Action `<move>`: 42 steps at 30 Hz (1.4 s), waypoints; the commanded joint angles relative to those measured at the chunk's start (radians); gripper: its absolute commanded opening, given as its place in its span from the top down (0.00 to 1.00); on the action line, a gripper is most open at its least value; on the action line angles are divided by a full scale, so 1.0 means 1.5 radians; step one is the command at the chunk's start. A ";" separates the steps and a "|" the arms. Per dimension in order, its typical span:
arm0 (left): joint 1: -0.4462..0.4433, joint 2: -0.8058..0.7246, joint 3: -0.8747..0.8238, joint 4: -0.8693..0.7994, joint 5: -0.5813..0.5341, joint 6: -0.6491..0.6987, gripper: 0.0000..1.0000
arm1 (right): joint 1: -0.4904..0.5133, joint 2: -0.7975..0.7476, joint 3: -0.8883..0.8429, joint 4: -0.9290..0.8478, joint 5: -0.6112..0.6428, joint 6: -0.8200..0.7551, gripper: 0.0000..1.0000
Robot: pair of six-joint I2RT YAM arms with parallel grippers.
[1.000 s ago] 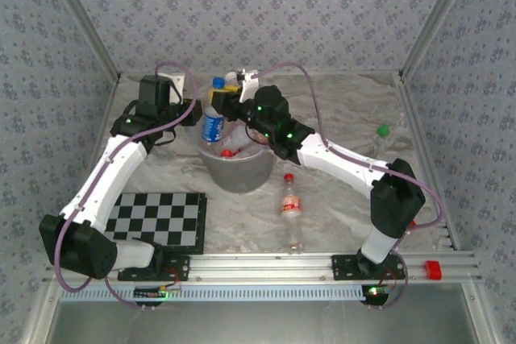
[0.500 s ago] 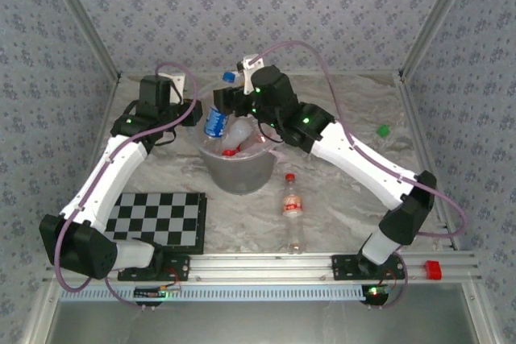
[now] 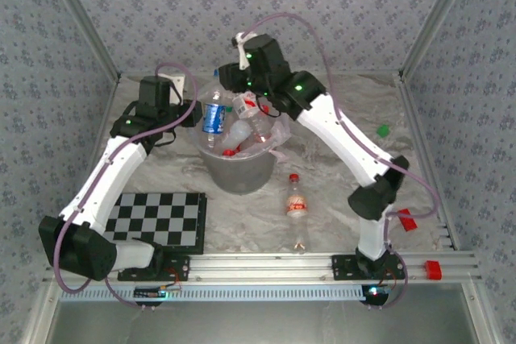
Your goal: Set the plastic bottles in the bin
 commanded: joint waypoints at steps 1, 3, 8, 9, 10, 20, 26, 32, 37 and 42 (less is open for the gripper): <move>0.003 -0.036 -0.002 -0.003 -0.015 0.003 0.67 | -0.001 0.021 0.048 -0.086 -0.038 0.013 0.56; 0.007 -0.037 -0.005 0.000 -0.011 0.002 0.67 | -0.004 -0.011 0.035 -0.094 -0.026 0.008 0.54; 0.008 -0.024 -0.002 -0.003 0.000 0.000 0.67 | -0.035 -0.129 -0.042 -0.139 -0.009 0.007 0.42; 0.008 -0.023 -0.003 -0.003 0.001 -0.001 0.67 | -0.044 -0.158 -0.072 -0.139 -0.006 0.010 0.40; 0.007 -0.021 -0.004 -0.003 0.001 -0.001 0.67 | -0.057 -0.198 -0.119 -0.132 -0.003 0.015 0.37; 0.008 -0.007 -0.004 -0.006 0.002 0.002 0.67 | -0.253 -0.455 -0.514 -0.143 -0.106 0.088 0.32; 0.008 0.004 -0.003 -0.009 0.003 0.003 0.67 | -0.311 -0.442 -0.734 -0.118 -0.223 0.133 0.31; 0.008 0.008 -0.002 -0.008 0.008 -0.001 0.67 | -0.265 -0.355 -0.820 -0.065 -0.305 0.137 0.16; 0.008 0.008 -0.002 -0.010 0.006 -0.002 0.67 | -0.223 -0.273 -0.837 -0.023 -0.322 0.154 0.07; 0.008 0.006 -0.002 -0.010 0.001 0.000 0.67 | -0.197 -0.198 -0.844 0.016 -0.323 0.164 0.08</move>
